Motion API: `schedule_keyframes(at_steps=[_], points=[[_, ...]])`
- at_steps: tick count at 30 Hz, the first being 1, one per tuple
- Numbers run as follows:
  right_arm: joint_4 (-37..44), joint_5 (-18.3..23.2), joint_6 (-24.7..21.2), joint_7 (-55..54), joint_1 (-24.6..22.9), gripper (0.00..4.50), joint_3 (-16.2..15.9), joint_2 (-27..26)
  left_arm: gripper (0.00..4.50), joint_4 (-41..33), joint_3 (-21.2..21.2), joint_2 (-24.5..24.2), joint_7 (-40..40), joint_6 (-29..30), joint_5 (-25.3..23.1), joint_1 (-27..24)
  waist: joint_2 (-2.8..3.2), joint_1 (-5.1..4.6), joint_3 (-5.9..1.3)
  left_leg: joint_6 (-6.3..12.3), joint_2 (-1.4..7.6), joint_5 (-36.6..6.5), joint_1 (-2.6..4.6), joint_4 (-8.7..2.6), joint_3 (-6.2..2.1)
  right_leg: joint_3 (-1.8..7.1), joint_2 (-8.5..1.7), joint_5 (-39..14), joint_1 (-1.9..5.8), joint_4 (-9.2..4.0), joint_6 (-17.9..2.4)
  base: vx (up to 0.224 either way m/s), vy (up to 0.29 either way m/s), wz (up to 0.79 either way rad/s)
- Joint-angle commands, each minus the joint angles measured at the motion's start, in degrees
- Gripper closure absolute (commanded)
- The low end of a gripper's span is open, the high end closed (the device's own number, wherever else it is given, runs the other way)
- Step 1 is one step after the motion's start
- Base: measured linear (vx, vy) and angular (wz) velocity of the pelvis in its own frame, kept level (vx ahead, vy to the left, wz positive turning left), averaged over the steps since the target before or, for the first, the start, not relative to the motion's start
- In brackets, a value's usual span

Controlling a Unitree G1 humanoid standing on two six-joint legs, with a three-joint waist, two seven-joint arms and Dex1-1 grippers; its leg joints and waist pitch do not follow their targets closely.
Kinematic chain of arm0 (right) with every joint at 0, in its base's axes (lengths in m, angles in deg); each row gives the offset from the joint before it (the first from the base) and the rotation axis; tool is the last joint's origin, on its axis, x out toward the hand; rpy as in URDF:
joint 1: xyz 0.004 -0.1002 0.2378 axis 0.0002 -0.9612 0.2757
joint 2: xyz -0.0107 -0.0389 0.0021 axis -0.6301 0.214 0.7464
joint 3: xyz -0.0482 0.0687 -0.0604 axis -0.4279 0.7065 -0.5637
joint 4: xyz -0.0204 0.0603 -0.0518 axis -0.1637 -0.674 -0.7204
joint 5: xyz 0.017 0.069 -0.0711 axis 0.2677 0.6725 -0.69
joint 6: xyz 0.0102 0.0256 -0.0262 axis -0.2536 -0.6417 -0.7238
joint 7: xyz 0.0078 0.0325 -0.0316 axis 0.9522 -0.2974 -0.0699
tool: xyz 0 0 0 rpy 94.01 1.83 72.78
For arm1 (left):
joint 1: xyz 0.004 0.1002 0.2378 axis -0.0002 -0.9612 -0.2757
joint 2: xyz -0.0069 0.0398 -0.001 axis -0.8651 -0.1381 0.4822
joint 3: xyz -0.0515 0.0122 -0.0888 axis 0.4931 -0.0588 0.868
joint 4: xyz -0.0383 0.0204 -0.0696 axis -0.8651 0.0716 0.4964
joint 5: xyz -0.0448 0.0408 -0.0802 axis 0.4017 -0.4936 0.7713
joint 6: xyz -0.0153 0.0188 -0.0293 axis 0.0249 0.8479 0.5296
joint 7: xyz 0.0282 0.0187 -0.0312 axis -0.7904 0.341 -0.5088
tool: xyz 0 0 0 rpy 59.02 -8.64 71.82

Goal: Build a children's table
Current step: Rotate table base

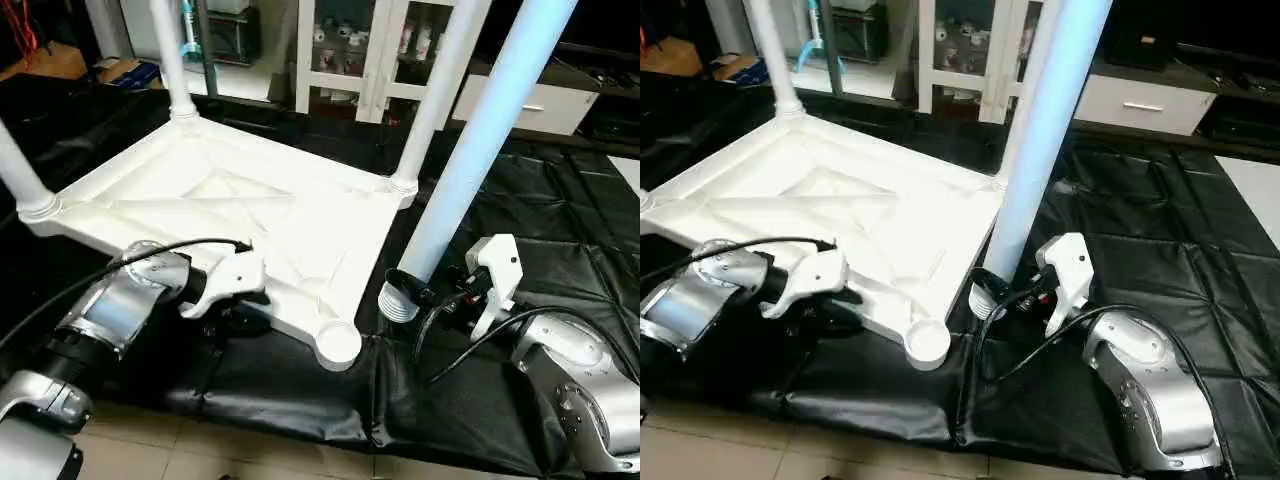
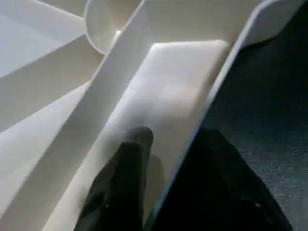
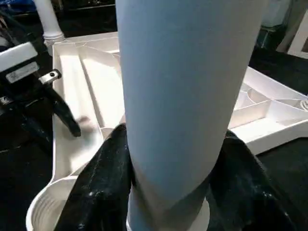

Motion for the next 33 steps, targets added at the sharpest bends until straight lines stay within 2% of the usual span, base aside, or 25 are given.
schedule_keyframes(at_steps=[1,6,7,9,11,14,16,17,19,20,21,23,24,25,26,27,28,29,30,31,32,33], points=[[0.1,-0.1,0.8,0.4,1.1,2.65,-0.5,0.2,3.04,0.2,-2.1,-0.3,-0.9,2.5,-1.8,-2.0,0.82,0.33,-3.26,0.56,3.68,-7.6,1.05,-5.05,-1.54,2.27,-4.71,0.8,2.05,-3.81,-15.9,0.0,0.0,0.0],[0.0,-0.3,0.9,0.4,1.2,2.65,-0.7,0.1,3.34,-2.5,-2.8,-1.3,-1.4,6.6,-3.6,-3.4,0.79,0.14,-3.13,-0.02,3.64,-9.1,1.06,-5.19,-1.53,2.31,-4.53,-2.5,1.84,-4.06,-15.1,0.0,0.0,0.0],[-0.2,-0.4,0.9,0.4,1.4,2.65,-0.8,0.0,3.38,-5.2,-2.4,-1.3,-3.2,10.6,-4.2,-4.8,0.8,0.04,-3.1,-0.17,3.7,-9.4,1.01,-5.26,-1.55,2.35,-4.6,-3.2,1.88,-4.11,-15.0,0.0,0.0,0.0],[-0.3,-0.4,1.0,0.4,1.5,2.65,-0.8,-0.1,3.51,-6.4,-2.0,-1.0,-4.4,12.9,-4.5,-5.4,0.78,-0.04,-3.09,-0.01,3.65,-9.2,0.99,-5.24,-1.52,2.33,-4.53,-3.5,1.84,-4.19,-14.8,0.0,0.0,0.0],[-0.3,-0.4,1.0,0.4,1.5,2.65,-0.8,-0.1,3.57,-6.4,-2.0,-1.0,-4.4,12.9,-4.5,-5.4,0.75,-0.15,-2.95,0.11,3.51,-10.1,1.0,-5.22,-1.45,2.4,-4.5,-5.7,1.67,-4.51,-14.6,0.0,0.0,0.0],[-1.1,-0.4,0.7,-0.6,1.9,2.65,-0.6,-0.8,3.67,-9.9,1.8,2.8,-12.2,22.6,-4.7,-7.6,0.75,-0.34,-2.87,-0.15,3.56,-11.6,1.01,-5.28,-1.5,2.39,-4.51,-8.8,1.54,-4.85,-13.9,0.0,0.0,0.0],[-1.6,-0.3,0.3,-1.4,2.2,2.65,-0.5,-1.4,3.7,-11.3,3.0,4.2,-14.4,26.0,-4.7,-8.4,0.26,-0.54,-2.83,0.13,3.45,-11.5,0.63,-5.33,-1.56,2.38,-4.59,-11.1,1.75,-5.08,-13.2,0.0,0.0,0.0],[-2.2,0.4,-0.3,-2.0,2.4,2.65,-0.2,-2.3,3.71,-11.8,3.8,5.2,-16.6,27.7,-5.3,-8.9,0.42,-0.54,-2.94,0.09,3.49,-11.5,0.72,-5.24,-1.55,2.43,-4.7,-11.7,1.71,-5.02,-13.0,0.0,0.0,0.0],[-3.4,2.0,-1.6,-3.4,2.8,2.65,0.8,-4.0,3.72,-12.9,4.6,6.3,-18.9,30.6,-5.9,-9.6,0.4,-1.23,-2.83,0.1,3.25,-12.0,0.16,-5.43,-1.86,2.26,-4.6,-14.8,1.83,-5.32,-12.0,0.0,0.0,0.0],[-4.9,3.8,-3.4,-4.6,3.5,2.65,1.9,-5.5,3.73,-14.2,5.1,7.1,-20.3,32.8,-6.2,-10.2,0.05,-1.53,-2.9,0.14,3.18,-12.1,-0.06,-5.54,-2.04,2.13,-4.57,-16.5,1.98,-5.36,-11.1,0.0,0.0,0.0],[-5.3,4.1,-3.7,-4.8,3.7,2.65,2.2,-5.8,3.74,-14.5,5.2,7.3,-20.5,33.1,-6.2,-10.3,0.23,-1.58,-2.95,0.2,3.14,-12.0,0.02,-5.51,-2.11,2.16,-4.64,-16.7,1.9,-5.44,-11.0,0.0,0.0,0.0],[-8.5,4.8,-4.4,-5.2,5.1,2.65,2.9,-6.7,3.81,-15.5,4.9,7.5,-20.1,32.6,-5.5,-11.1,0.16,-2.02,-2.94,0.21,3.01,-11.9,-0.04,-5.49,-2.16,2.08,-4.39,-16.5,1.69,-5.57,-10.9,0.0,0.0,0.0],[-9.4,4.9,-4.4,-5.1,5.6,2.65,3.1,-6.8,3.86,-15.9,4.6,7.4,-19.4,32.2,-5.1,-11.4,0.12,-2.18,-3.02,0.58,3.02,-11.9,0.29,-5.29,-1.99,2.2,-4.35,-15.3,1.4,-5.76,-11.3,0.0,0.0,0.0],[-10.9,6.2,-5.0,-4.9,6.8,2.65,3.9,-7.5,3.91,-16.4,3.4,6.6,-17.3,29.3,-4.4,-12.0,0.06,-2.27,-2.93,0.84,2.99,-12.1,0.34,-5.3,-1.96,2.24,-4.33,-15.5,1.3,-5.84,-11.4,0.0,0.0,0.0],[-11.1,6.4,-5.1,-4.9,6.9,2.65,4.0,-7.5,3.98,-16.5,3.3,6.4,-17.0,28.9,-4.3,-12.1,0.16,-2.37,-3.05,1.0,3.0,-11.9,0.29,-5.29,-1.97,2.24,-4.34,-15.1,1.34,-5.74,-11.7,0.0,0.0,0.0],[-12.2,6.6,-5.3,-4.4,8.1,2.65,4.2,-7.5,3.98,-17.1,2.6,5.9,-16.0,27.1,-4.2,-12.7,-0.3,-2.41,-3.06,1.18,3.02,-11.6,0.34,-5.25,-1.8,2.23,-4.21,-14.6,1.25,-5.8,-11.7,0.0,0.0,0.0],[-13.0,6.6,-5.4,-3.7,9.2,2.65,4.2,-7.3,4.12,-17.4,2.1,5.5,-14.6,24.2,-3.5,-13.2,-0.05,-2.26,-3.05,1.5,3.08,-10.9,0.45,-5.23,-1.73,2.32,-4.23,-13.3,1.23,-5.69,-12.0,0.0,0.0,0.0],[-13.8,6.9,-5.5,-3.3,10.5,2.65,4.4,-7.1,4.19,-18.1,1.8,5.3,-14.3,22.9,-3.5,-13.7,-0.31,-2.21,-3.2,1.92,3.11,-9.9,0.41,-5.16,-1.65,2.23,-4.23,-11.6,1.31,-5.52,-12.5,0.0,0.0,0.0],[-14.2,7.1,-5.7,-3.0,11.4,2.65,4.7,-7.0,4.25,-18.5,1.7,5.3,-14.2,22.2,-3.5,-13.9,-0.22,-2.22,-3.23,2.07,3.11,-9.1,0.29,-5.18,-1.71,2.19,-4.24,-10.4,1.48,-5.26,-12.7,0.0,0.0,0.0],[-14.7,7.9,-6.4,-1.9,13.0,2.65,4.9,-6.5,4.29,-19.1,2.1,5.7,-13.8,21.3,-2.2,-14.3,-0.5,-2.07,-3.38,2.77,3.2,-7.3,0.46,-5.02,-1.57,2.17,-4.32,-7.9,1.53,-4.95,-13.2,0.0,0.0,0.0],[-14.7,8.0,-6.5,-1.7,13.1,2.65,4.9,-6.5,4.29,-19.3,2.1,5.7,-13.8,21.3,-2.0,-14.4,-0.17,-1.91,-3.56,3.41,3.27,-5.0,0.65,-4.91,-1.43,2.15,-4.25,-4.1,1.59,-4.6,-14.0,0.0,0.0,0.0],[-14.5,8.2,-6.9,-1.3,13.5,2.65,4.9,-6.2,4.29,-19.8,2.3,5.9,-13.7,21.4,-1.5,-14.5,-0.76,-1.93,-3.61,3.87,3.29,-3.8,0.68,-4.87,-1.3,2.08,-4.08,-2.2,1.59,-4.46,-14.3,0.0,0.0,0.0]])
